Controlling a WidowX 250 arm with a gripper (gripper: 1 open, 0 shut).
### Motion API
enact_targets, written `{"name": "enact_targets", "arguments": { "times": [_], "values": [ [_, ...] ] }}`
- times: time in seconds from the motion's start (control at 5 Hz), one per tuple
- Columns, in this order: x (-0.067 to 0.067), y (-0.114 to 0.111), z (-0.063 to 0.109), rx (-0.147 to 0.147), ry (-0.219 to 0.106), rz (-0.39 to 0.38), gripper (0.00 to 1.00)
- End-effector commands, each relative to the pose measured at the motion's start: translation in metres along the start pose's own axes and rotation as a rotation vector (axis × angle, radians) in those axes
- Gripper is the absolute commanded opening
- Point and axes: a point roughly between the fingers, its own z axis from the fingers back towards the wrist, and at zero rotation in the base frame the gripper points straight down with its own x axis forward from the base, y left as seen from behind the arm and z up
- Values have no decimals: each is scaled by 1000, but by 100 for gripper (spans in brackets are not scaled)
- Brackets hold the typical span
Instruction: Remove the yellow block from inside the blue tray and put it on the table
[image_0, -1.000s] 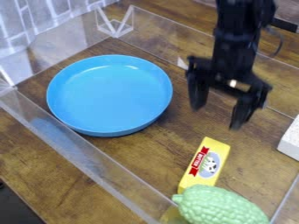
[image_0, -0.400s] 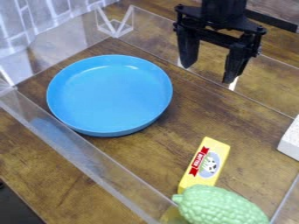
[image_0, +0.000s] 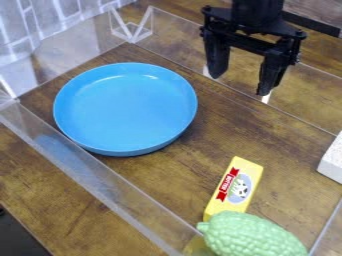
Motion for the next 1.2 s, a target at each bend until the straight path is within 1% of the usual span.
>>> {"name": "enact_targets", "arguments": {
  "times": [0.0, 1.0],
  "values": [
    [4, 3, 9, -10, -37, 7, 100],
    [0, 4, -15, -25, 25, 9, 100]
  ]
}}
